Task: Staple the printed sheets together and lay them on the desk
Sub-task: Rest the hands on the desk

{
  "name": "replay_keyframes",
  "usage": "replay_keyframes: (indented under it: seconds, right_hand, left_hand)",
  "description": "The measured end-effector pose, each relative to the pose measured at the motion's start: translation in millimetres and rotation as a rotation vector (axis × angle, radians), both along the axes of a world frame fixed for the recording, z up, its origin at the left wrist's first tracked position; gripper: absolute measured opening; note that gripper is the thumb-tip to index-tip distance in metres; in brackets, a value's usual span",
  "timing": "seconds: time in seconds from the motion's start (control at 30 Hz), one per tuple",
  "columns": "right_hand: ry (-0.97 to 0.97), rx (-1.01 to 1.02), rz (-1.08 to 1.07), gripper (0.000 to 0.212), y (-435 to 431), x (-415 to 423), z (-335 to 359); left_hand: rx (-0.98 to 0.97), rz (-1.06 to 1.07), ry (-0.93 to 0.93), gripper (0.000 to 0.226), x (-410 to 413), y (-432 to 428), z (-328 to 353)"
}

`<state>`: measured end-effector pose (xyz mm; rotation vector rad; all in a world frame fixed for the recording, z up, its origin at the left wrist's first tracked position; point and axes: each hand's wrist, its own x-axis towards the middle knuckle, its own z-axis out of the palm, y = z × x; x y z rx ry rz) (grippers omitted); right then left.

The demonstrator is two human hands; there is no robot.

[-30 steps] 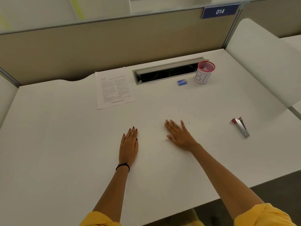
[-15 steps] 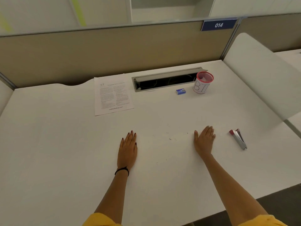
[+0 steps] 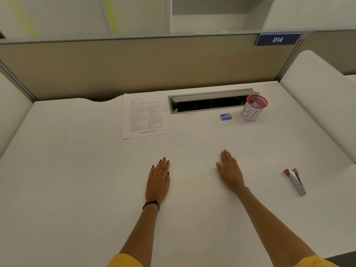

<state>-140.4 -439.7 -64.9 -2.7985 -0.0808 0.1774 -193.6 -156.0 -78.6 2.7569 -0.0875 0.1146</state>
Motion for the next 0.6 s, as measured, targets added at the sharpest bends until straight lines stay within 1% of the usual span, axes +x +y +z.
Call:
replay_keyframes:
  seconds: [0.07, 0.1, 0.13, 0.23, 0.33, 0.4, 0.47, 0.53, 0.6]
  right_hand:
    - [-0.009, -0.001, 0.082, 0.096, 16.1, 0.2, -2.8]
    - [-0.013, -0.005, 0.118, 0.102, 23.5, -0.3, -4.5]
    - [-0.013, -0.011, 0.152, 0.102, 31.2, -1.6, -4.7]
    - [-0.023, -0.012, 0.269, 0.096, 52.6, -9.6, -1.4]
    - [0.011, 0.048, 0.400, 0.086, 61.7, -18.4, 6.1]
    - [-0.043, 0.110, 0.336, 0.078, 55.4, -22.2, 8.5]
    - [-0.113, 0.137, 0.132, 0.071, 42.2, -26.7, 8.0]
    - [-0.095, 0.107, -0.034, 0.075, 29.2, -32.6, 7.2]
    - [-0.046, 0.030, -0.070, 0.088, 23.8, -38.9, 6.2]
  left_hand:
    - [-0.001, -0.001, 0.002, 0.058, 3.8, 0.1, 0.1]
    - [0.001, -0.003, 0.003, 0.058, 6.1, 0.2, 0.1]
    - [0.001, -0.002, 0.002, 0.058, 8.2, 0.3, -0.1]
    - [0.006, 0.008, -0.002, 0.057, 11.6, 0.1, -0.7]
    - [0.008, 0.007, 0.003, 0.056, 11.5, 0.8, -2.0]
    - [0.007, 0.004, -0.004, 0.056, 11.1, 0.7, -2.1]
    - [-0.003, 0.004, -0.007, 0.056, 11.3, 0.9, -1.8]
    - [0.003, -0.001, -0.006, 0.057, 13.2, 0.6, -1.8]
    - [0.008, -0.003, -0.011, 0.057, 17.0, 0.9, -1.4]
